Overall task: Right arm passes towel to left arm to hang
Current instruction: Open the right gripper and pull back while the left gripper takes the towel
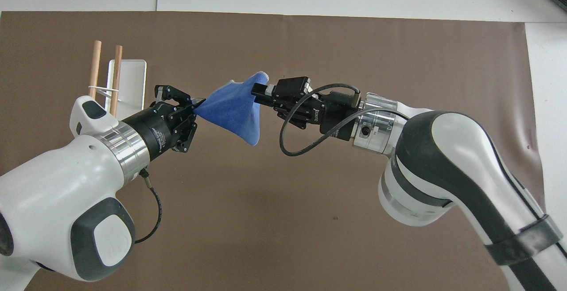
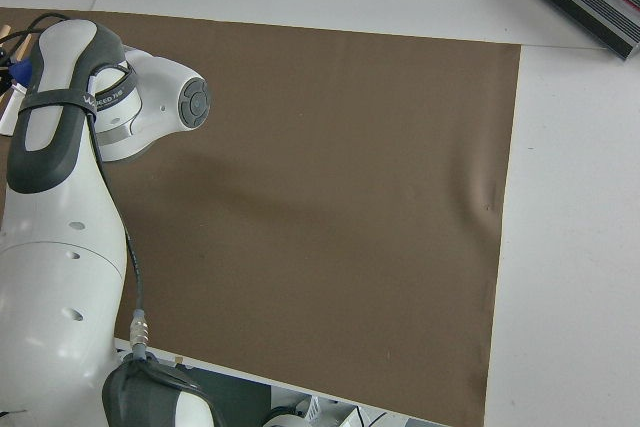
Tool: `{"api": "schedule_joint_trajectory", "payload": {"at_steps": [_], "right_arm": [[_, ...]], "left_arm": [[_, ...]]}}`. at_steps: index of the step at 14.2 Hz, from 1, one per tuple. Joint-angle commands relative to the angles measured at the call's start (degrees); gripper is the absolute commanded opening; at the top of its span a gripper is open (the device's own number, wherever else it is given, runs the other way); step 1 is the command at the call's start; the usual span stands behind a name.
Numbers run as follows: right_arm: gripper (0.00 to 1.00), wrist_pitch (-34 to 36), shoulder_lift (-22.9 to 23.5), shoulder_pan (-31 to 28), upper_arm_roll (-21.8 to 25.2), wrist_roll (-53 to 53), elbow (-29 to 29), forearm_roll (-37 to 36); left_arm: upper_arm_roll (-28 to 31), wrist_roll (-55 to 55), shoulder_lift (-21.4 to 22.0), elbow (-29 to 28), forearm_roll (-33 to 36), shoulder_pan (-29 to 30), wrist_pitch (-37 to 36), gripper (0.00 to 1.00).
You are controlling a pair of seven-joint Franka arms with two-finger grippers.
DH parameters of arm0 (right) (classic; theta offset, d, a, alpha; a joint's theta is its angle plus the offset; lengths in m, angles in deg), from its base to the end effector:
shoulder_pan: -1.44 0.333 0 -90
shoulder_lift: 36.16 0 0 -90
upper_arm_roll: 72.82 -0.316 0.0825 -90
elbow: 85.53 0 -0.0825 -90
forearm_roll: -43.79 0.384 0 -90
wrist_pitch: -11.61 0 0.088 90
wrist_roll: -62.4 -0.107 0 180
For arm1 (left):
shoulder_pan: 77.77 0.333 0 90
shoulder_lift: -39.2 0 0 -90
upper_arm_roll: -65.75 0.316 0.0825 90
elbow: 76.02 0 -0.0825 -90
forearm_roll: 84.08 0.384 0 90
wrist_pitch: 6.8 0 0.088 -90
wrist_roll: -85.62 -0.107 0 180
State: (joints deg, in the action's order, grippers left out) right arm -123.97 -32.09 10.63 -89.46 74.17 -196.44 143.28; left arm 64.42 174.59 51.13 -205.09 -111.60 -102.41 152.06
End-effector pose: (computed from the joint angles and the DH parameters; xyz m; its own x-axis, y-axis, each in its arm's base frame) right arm 0.5483 0.2744 0.5005 0.9052 -0.3610 -0.2242 -0.2734 -0.0908 -0.9576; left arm 0.4844 -0.2144 0.5319 0.2139 0.8928 -0.3965 0.8115 0.0636 0.5808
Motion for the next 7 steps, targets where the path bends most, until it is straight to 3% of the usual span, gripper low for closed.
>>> {"api": "schedule_joint_trajectory", "payload": {"at_steps": [1, 4, 7], "right_arm": [[1.0, -5.2, -1.9, 0.9, -0.1, 0.2, -1.0, -5.3], [1.0, -11.8, -1.2, 0.9, 0.0, -5.8, -1.9, -23.5], [1.0, -12.3, -0.6, -1.7, 0.4, -10.6, -3.3, -42.1]], "left_arm": [[-0.3, -3.7, -0.4, 0.0, -0.9, 2.6, 0.4, 0.0], [-0.2, -7.1, -1.4, 0.0, -0.9, 6.0, 1.4, 0.0], [-0.3, -10.9, -4.0, 0.3, -0.9, 8.9, 5.0, 0.0]]}}
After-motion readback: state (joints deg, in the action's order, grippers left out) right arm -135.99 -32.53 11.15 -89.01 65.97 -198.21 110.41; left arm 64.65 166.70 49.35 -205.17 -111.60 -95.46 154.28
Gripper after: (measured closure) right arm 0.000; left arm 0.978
